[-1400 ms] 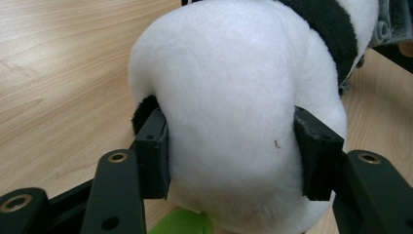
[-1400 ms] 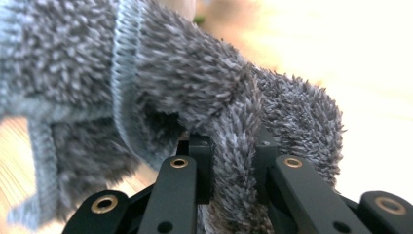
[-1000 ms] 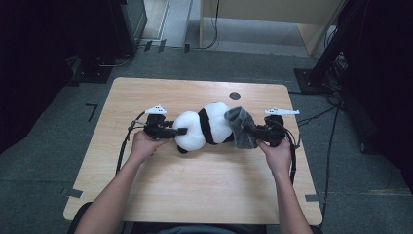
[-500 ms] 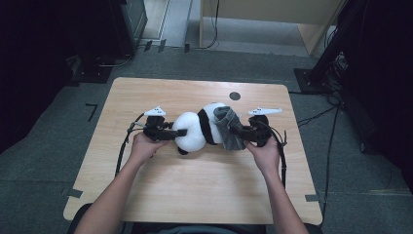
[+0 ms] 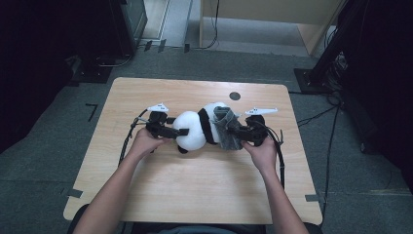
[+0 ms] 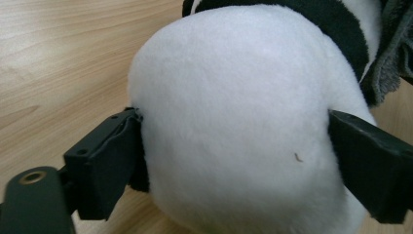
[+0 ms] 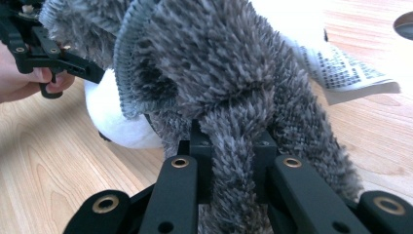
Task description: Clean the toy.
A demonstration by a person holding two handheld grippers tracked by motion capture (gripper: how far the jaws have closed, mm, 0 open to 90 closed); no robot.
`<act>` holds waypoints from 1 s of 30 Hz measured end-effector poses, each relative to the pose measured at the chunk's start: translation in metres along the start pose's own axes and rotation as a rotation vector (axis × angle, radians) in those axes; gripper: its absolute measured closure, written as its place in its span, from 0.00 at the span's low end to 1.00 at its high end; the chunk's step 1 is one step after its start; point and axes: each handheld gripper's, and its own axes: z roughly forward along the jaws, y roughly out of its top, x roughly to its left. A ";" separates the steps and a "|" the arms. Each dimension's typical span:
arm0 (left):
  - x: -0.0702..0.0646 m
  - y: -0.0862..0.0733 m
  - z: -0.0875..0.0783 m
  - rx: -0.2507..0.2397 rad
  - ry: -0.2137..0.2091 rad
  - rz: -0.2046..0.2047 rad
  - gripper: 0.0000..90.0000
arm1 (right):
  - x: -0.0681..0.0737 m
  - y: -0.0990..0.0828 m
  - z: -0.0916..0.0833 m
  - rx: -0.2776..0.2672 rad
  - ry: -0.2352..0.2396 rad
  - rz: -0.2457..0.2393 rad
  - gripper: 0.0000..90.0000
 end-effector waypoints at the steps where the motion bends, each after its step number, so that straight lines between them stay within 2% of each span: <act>1: 0.000 0.001 0.001 0.008 -0.003 0.006 0.07 | 0.000 0.000 0.002 0.004 0.002 -0.011 0.88; 4: -0.003 0.002 0.005 0.020 -0.007 0.037 0.05 | -0.001 0.001 0.007 0.011 0.012 -0.027 0.88; 6: -0.006 0.002 0.006 0.035 -0.010 0.053 0.05 | -0.003 0.002 0.009 0.016 0.028 -0.018 0.88; 8: -0.007 0.002 0.006 0.051 -0.016 0.043 0.08 | -0.004 0.003 0.011 0.012 0.039 -0.023 0.88; 9: -0.009 0.002 0.005 0.061 -0.013 0.037 0.13 | -0.005 0.003 0.012 0.010 0.042 -0.025 0.88; 11: -0.014 0.004 0.003 0.070 0.009 0.055 0.25 | -0.007 0.003 0.013 0.002 0.042 -0.017 0.88; 14: -0.018 0.007 -0.001 0.070 0.030 0.018 0.41 | -0.006 0.006 0.011 -0.002 0.011 -0.017 0.88; 16: -0.021 0.008 -0.005 0.058 0.033 0.014 0.51 | -0.004 0.009 0.006 -0.004 -0.007 -0.009 0.88; 17: -0.022 0.009 -0.006 0.052 0.033 -0.006 0.53 | -0.004 0.010 0.004 -0.005 -0.014 -0.009 0.88; 20: -0.023 0.013 -0.011 0.018 0.037 -0.034 0.56 | 0.002 0.018 -0.011 -0.042 -0.009 0.005 0.88; 23: -0.031 0.018 -0.017 -0.020 0.065 -0.047 0.58 | 0.017 0.027 -0.028 -0.096 0.003 -0.020 0.88; 25: -0.037 0.021 -0.019 -0.041 0.085 -0.053 0.58 | 0.029 0.031 -0.033 -0.118 0.020 -0.042 0.88; 27: -0.044 0.023 -0.019 -0.060 0.088 -0.074 0.58 | 0.044 0.035 -0.034 -0.128 0.035 -0.071 0.88; 30: -0.055 0.025 -0.018 -0.069 0.098 -0.065 0.58 | 0.064 0.036 -0.028 -0.132 0.061 -0.113 0.88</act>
